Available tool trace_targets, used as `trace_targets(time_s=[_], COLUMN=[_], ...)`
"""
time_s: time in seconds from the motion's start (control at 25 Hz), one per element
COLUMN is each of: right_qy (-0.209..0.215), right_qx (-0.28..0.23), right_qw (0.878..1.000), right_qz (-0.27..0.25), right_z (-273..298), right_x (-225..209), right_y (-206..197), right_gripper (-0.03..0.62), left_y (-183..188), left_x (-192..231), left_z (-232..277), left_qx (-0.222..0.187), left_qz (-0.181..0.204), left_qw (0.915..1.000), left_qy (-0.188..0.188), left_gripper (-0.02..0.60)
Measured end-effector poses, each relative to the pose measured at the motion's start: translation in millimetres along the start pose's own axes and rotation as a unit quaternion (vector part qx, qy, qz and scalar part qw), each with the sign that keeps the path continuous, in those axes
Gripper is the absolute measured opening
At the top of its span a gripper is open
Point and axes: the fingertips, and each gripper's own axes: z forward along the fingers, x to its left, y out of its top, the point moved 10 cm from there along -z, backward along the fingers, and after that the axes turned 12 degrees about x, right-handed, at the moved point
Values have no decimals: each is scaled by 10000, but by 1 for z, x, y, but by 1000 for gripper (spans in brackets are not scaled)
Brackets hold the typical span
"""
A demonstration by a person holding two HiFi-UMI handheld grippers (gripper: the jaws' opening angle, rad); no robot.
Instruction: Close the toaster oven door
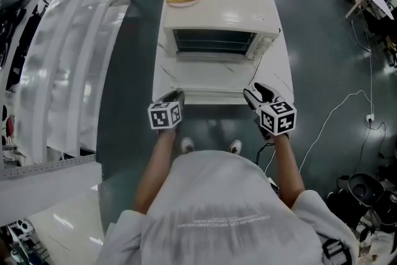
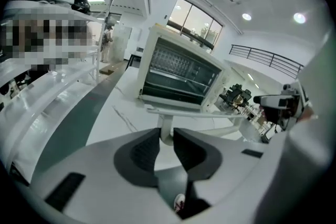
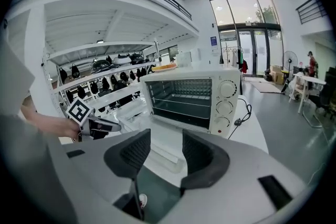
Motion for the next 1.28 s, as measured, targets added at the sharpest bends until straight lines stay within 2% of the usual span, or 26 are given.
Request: trace_targets(time_s=[0.2,0.32,0.52,0.72,1.08,1.28], right_qy=[-59,-91,-138,-237,-450,-537], right_qx=[-109,-174,-281,-400,-457,-454], right_qw=[9999,9998,9995,9989,9977,9973], right_qz=[-24,-27,18,97,205,233], right_z=[0,-2,-9,-14,-28,-35], right_x=[-1,-2,-1,0,-5,-7], right_y=[9,11,14,18,12,11], right_gripper=[184,184,184,184,183,183], left_y=[29,52,90,123,169,187], left_x=[-4,-4,-1,0,5,5], left_z=[-21,-27,-32,-31,-19,-14], left_qx=[-720,-1027,-1177,-1391,-1466,-1439], left_qz=[-108,-36,166,188,301,454], left_qw=[9973,9947,9925,9899,9881,9882], left_qy=[-1,-87,-285,-205,-361,-274], left_gripper=[86,86,87,87,87,87])
